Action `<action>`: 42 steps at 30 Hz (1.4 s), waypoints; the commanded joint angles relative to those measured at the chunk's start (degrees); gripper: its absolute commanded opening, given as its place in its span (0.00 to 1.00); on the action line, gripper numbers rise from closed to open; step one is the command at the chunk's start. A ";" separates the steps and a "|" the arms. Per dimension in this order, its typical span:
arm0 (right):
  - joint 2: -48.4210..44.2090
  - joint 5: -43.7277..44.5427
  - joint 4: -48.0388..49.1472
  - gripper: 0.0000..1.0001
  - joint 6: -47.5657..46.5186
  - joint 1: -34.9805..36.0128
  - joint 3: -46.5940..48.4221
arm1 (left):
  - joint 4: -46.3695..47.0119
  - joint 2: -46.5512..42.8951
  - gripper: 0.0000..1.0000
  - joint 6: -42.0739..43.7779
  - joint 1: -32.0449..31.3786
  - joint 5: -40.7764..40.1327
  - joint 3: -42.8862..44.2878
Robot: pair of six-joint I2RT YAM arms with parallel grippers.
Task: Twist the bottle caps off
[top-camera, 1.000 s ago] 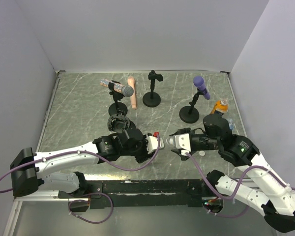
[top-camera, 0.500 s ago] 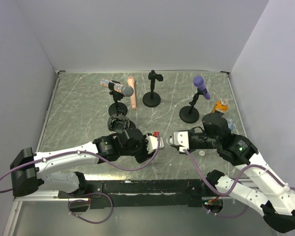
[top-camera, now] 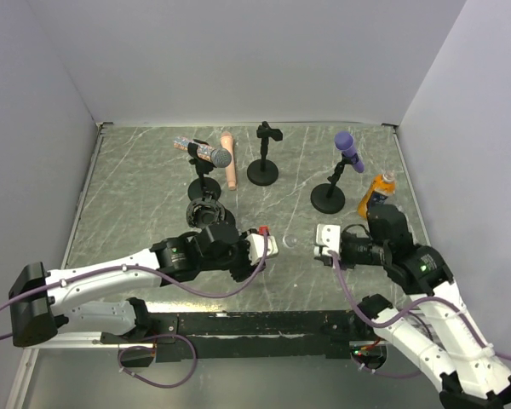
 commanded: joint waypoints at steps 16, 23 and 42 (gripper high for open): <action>17.89 9.55 0.04 0.37 -3.80 -5.69 -9.24 | 9.18 -15.99 0.24 -6.84 -0.03 -5.12 -5.89; 23.87 10.77 2.60 0.39 -0.02 -5.43 -8.54 | 13.75 -16.96 0.24 -8.68 0.06 -5.21 -7.47; 33.81 16.41 11.12 0.44 9.12 -4.11 -12.14 | 20.08 -15.90 0.24 -12.55 -0.03 -4.60 -9.67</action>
